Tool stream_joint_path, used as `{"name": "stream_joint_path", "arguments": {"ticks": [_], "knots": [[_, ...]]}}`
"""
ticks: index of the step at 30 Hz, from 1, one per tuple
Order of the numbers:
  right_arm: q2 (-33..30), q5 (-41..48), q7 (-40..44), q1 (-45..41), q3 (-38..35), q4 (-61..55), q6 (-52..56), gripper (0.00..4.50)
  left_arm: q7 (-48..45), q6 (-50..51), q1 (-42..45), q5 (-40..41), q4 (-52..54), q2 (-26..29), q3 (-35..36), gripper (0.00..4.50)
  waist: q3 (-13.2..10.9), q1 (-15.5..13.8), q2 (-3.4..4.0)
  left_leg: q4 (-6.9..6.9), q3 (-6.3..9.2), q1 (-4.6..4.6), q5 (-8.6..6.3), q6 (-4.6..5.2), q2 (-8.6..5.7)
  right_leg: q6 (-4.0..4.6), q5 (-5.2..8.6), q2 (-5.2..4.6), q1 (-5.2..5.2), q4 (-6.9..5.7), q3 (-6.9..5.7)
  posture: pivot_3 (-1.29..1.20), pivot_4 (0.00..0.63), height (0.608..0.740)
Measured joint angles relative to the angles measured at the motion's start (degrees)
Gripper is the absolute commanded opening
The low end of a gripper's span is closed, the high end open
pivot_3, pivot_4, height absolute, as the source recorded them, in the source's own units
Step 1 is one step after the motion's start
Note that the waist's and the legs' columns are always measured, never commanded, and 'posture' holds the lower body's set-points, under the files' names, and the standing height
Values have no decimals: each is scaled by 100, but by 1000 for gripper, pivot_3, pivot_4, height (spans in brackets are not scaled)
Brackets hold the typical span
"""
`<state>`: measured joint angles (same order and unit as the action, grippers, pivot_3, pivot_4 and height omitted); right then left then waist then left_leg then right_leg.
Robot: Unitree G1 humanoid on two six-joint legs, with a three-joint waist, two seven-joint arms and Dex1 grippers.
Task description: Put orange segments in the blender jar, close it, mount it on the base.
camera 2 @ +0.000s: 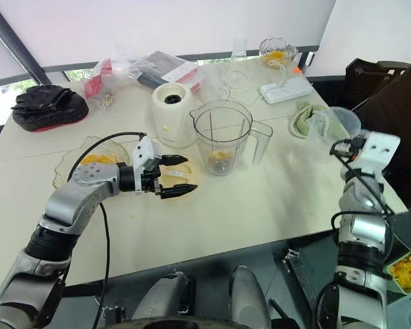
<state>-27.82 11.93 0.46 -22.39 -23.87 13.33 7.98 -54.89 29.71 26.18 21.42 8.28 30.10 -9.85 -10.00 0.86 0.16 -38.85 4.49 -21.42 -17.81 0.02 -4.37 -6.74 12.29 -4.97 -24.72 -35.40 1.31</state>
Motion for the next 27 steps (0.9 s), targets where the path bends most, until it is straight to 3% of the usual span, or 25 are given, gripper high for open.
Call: {"name": "stream_joint_path", "arguments": {"ticks": [13,27], "knots": [[-1217,-640,1222,-2008,1331,-138,880,51,122,-307,56,51,-160,-307,119,4500,-7,-14,5,0,-2,-9,-2,3,0,0,0,-2,-4,12,-3,0,150,740],[-1642,-1756,2469,-3066,2602,353,41,51,773,-422,-360,479,63,-803,782,4500,-11,-24,2,0,-4,-15,9,-17,0,-1,-1,-3,-9,15,-4,0,150,740]]}}
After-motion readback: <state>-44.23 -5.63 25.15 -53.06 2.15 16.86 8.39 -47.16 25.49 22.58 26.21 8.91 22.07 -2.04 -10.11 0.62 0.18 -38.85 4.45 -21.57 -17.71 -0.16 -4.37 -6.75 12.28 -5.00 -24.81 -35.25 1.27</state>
